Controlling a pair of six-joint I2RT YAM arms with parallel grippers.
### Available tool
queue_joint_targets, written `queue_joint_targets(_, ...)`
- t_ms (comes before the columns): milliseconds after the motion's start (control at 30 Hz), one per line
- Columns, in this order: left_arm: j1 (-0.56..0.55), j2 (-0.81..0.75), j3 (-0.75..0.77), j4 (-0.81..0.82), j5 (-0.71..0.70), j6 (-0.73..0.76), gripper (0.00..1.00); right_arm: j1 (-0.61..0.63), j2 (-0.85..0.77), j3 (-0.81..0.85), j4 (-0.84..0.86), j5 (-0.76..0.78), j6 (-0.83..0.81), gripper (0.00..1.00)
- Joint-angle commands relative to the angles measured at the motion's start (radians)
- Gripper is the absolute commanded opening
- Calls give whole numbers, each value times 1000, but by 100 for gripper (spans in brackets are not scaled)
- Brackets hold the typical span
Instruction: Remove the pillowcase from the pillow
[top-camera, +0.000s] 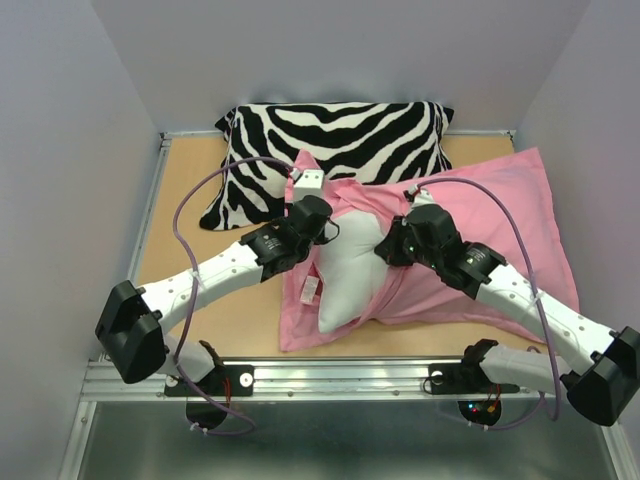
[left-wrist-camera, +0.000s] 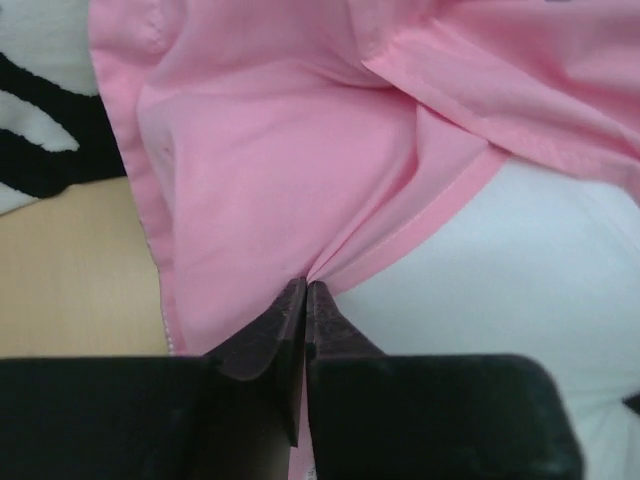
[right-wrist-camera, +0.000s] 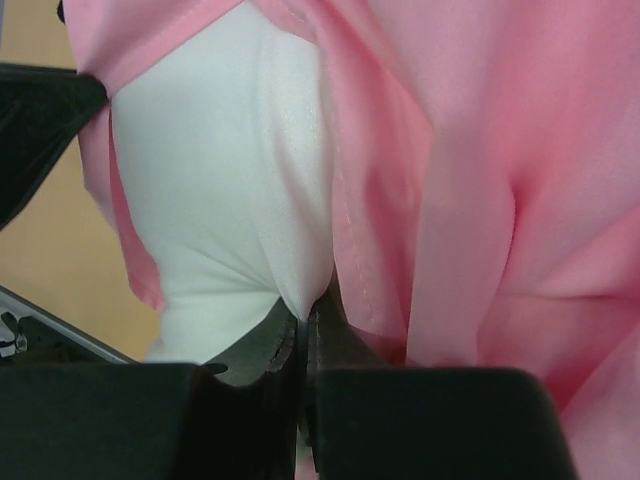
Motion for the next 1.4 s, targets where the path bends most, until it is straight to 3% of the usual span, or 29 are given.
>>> queue_joint_targets(0, 68, 12, 49, -46, -140, -65, 5, 16, -59, 61, -50, 30, 2, 0)
queue_joint_targets(100, 153, 10, 44, -20, -148, -100, 0, 15, -92, 56, -82, 39, 5, 0)
queue_joint_targets(333, 359, 95, 66, 66, -115, -160, 0, 15, -201, 7, -128, 27, 7, 1)
queue_joint_targets(567, 442, 138, -32, 152, -15, -197, 0, 16, -263, 68, -173, 155, 33, 1)
queue_joint_targets(900, 445, 152, -177, 318, 152, -259, 0, 15, -183, 550, -269, 235, -30, 1)
queue_joint_targets(1033, 418, 100, -238, 450, 241, -265, 0, 15, -146, 625, -279, 234, -38, 1)
queue_joint_targets(1200, 358, 84, -226, 559, 338, -230, 0, 15, -128, 603, -265, 237, -22, 0)
queue_joint_targets(1300, 287, 63, -230, 629, 398, -193, 18, 15, -119, 549, -216, 246, -12, 0)
queue_joint_targets(1333, 269, 38, -236, 632, 401, -191, 31, 15, -104, 546, -200, 264, -10, 1)
queue_joint_targets(1367, 269, 21, -250, 640, 409, -203, 37, 15, -93, 550, -194, 272, -12, 1)
